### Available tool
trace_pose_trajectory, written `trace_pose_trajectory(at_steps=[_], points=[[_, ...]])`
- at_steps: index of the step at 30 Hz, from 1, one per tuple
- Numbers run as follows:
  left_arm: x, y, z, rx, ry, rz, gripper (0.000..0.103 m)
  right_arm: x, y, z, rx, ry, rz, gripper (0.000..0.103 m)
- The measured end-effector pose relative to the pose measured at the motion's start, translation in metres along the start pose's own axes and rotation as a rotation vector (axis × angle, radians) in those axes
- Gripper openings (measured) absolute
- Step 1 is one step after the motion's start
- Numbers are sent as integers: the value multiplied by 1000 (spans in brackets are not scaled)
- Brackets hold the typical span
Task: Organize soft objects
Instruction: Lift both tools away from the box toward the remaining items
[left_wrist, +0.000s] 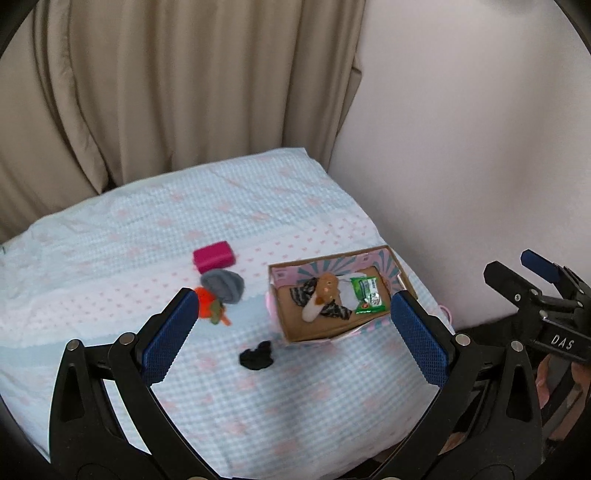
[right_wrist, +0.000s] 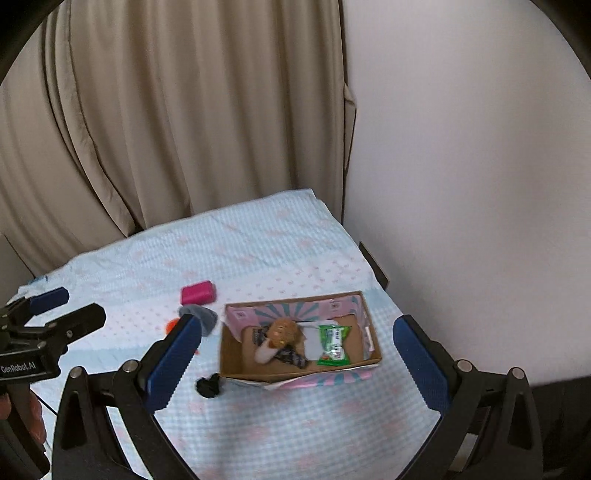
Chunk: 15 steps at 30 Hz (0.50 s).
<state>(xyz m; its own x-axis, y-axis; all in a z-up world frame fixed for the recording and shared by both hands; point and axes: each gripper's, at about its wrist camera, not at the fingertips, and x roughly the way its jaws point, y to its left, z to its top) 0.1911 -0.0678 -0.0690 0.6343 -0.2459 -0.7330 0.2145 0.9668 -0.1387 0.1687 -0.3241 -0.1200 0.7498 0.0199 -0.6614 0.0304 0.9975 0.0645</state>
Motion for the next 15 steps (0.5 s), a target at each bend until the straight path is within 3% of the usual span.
trace_pose_trajectory(at_steps=[8,15], points=[[-40,68,-15,2,-44,25,103,-21,52,-17,25,-19,16,103],[-36,123,-30,0,-14,25,103,-15,99,-38,42,-2,25,103]])
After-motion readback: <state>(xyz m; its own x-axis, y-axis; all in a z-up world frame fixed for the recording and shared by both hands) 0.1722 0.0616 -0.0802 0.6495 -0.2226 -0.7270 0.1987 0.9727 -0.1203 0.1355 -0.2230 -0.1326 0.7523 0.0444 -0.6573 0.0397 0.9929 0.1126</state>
